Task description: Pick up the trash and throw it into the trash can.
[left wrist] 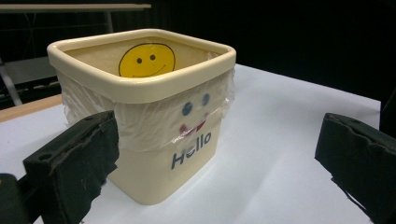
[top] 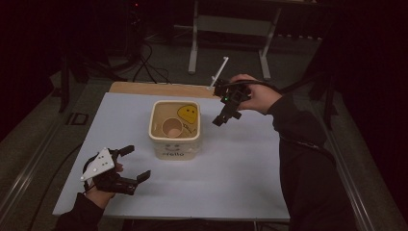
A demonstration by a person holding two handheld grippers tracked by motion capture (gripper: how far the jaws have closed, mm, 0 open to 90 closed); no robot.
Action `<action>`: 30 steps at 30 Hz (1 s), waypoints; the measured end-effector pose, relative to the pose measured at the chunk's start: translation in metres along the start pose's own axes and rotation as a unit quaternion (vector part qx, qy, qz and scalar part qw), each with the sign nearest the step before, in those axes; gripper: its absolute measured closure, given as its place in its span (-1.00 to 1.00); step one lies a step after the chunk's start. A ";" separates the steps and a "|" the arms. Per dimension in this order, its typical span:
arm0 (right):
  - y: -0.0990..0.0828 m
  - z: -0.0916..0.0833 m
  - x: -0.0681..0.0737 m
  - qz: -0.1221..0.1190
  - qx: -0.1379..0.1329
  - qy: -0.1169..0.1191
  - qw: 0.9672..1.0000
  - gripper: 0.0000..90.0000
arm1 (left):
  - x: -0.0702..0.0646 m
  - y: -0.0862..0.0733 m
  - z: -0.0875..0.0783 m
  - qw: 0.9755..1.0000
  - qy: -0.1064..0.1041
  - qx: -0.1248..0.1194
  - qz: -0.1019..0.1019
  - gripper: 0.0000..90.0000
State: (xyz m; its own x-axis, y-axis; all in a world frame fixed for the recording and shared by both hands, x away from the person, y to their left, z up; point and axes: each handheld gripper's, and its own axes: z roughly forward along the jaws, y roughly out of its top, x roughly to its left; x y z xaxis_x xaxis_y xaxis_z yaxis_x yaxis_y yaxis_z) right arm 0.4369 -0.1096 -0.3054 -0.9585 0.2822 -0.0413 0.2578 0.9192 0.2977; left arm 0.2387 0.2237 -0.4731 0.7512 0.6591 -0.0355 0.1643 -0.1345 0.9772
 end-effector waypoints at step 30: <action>-0.108 0.091 0.012 0.106 -0.090 0.015 0.990 -0.81 | 0.000 0.000 0.000 1.000 0.000 -0.002 -0.002 -0.98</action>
State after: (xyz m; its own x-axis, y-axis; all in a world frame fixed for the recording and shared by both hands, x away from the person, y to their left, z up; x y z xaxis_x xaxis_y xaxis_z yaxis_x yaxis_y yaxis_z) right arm 0.4087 -0.1807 -0.4250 -0.8891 0.4527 0.0676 0.4300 0.7756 0.4621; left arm 0.2389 0.2235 -0.4729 0.7503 0.6600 -0.0391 0.1645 -0.1290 0.9779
